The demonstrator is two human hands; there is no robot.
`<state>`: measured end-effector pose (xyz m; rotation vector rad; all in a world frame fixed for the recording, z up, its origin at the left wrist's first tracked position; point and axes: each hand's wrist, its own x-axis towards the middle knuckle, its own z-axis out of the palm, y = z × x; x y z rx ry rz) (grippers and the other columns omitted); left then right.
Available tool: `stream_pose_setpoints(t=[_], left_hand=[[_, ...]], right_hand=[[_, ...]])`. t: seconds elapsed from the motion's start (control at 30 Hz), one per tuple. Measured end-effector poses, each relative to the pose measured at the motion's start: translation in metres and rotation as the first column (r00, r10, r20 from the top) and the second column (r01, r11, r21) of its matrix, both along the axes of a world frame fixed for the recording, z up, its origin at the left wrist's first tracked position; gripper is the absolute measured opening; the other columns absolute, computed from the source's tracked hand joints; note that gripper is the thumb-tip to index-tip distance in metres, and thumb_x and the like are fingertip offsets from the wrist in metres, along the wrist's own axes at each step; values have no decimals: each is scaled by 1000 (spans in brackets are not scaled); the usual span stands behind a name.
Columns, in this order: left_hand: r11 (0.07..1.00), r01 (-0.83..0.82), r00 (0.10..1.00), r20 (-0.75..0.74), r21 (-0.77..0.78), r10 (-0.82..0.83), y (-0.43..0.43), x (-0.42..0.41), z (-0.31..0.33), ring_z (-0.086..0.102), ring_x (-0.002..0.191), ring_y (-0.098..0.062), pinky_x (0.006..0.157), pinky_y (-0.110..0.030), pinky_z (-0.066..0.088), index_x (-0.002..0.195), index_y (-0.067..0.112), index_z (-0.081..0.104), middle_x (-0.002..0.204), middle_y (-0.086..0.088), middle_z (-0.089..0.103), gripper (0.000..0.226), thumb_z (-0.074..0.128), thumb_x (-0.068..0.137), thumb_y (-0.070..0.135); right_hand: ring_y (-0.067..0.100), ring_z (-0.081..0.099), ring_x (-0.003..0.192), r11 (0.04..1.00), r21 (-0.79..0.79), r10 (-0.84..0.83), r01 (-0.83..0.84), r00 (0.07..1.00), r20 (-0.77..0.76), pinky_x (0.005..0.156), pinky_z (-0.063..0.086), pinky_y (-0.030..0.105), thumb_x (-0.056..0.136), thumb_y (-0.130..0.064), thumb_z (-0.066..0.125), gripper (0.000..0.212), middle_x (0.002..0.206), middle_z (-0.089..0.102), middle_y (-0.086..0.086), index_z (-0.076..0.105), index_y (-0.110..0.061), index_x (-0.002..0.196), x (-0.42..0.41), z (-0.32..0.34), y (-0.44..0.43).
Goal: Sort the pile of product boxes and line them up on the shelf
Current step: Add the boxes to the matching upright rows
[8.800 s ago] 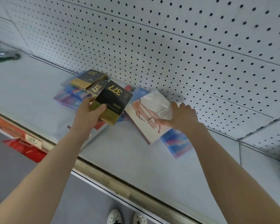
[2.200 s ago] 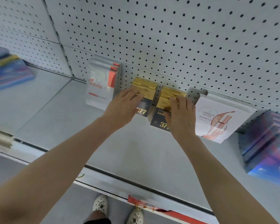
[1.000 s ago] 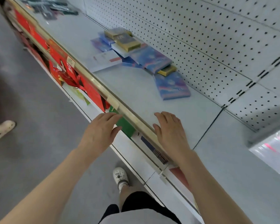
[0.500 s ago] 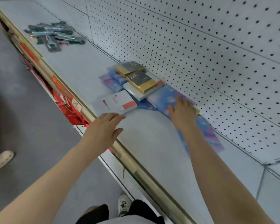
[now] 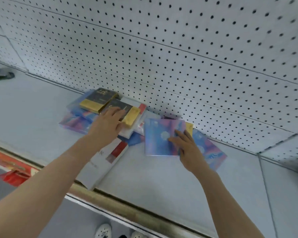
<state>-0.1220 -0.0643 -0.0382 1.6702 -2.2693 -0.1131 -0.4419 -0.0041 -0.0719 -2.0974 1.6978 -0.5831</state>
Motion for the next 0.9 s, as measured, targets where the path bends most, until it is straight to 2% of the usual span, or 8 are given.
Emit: stream_pose_setpoints(t=[0.1,0.2,0.3,0.4,0.5,0.67,0.8,0.9], left_hand=[[995,46,994,97,92,-55,-43,8,-1,35,136,-37,109,-51,34,138,14,45,145,-13,43,61,64,86,42],[978,74,981,164,193,-107,-70,14,-3,20,145,-30,114,-53,25,150,25,25,157,-5,25,78,50,86,63],[967,93,956,249,237,-153,-80,15,5,19,145,-29,111,-53,25,152,28,14,159,-3,19,85,39,84,73],[981,55,940,322,189,-115,-80,13,8,34,131,-36,102,-50,35,145,24,31,145,-11,39,103,31,68,92],[989,8,949,309,147,-54,-76,9,5,40,117,-34,94,-43,39,124,17,50,125,-14,48,112,30,52,100],[995,37,992,118,96,-48,-73,6,11,48,108,-32,90,-43,45,113,16,46,111,-11,49,88,59,59,84],[979,62,994,-102,195,-43,-63,2,19,58,98,-24,80,-42,53,119,21,42,108,-4,56,63,68,76,59],[986,101,983,-169,131,-78,-52,0,26,57,100,-28,81,-39,48,119,18,53,106,-8,57,45,58,88,50]], right_hand=[[27,39,136,964,-87,-250,252,967,42,101,40,38,86,-15,38,46,148,42,6,60,-21,126,11,6,12],[33,46,120,833,50,-542,551,831,-125,90,45,45,90,-55,43,62,132,50,8,38,-23,143,32,12,20],[33,48,118,766,134,-559,628,755,-344,91,43,45,79,-75,51,88,124,54,9,30,-21,144,51,11,17],[34,51,115,721,159,-587,675,716,-378,87,44,45,68,-86,52,96,117,56,9,36,-19,134,57,7,9],[33,55,107,704,239,-607,669,741,-287,81,47,42,64,-84,57,92,106,60,6,39,-24,133,57,10,8],[18,60,78,707,355,-689,612,708,154,62,47,31,75,-55,71,34,80,61,-7,58,-29,92,53,32,23],[15,55,56,737,411,-673,536,635,380,48,48,26,86,-36,70,21,82,62,4,59,-27,101,48,48,47],[19,59,64,734,437,-678,520,519,520,53,53,29,89,-19,70,22,88,65,13,61,-14,108,44,60,65]])
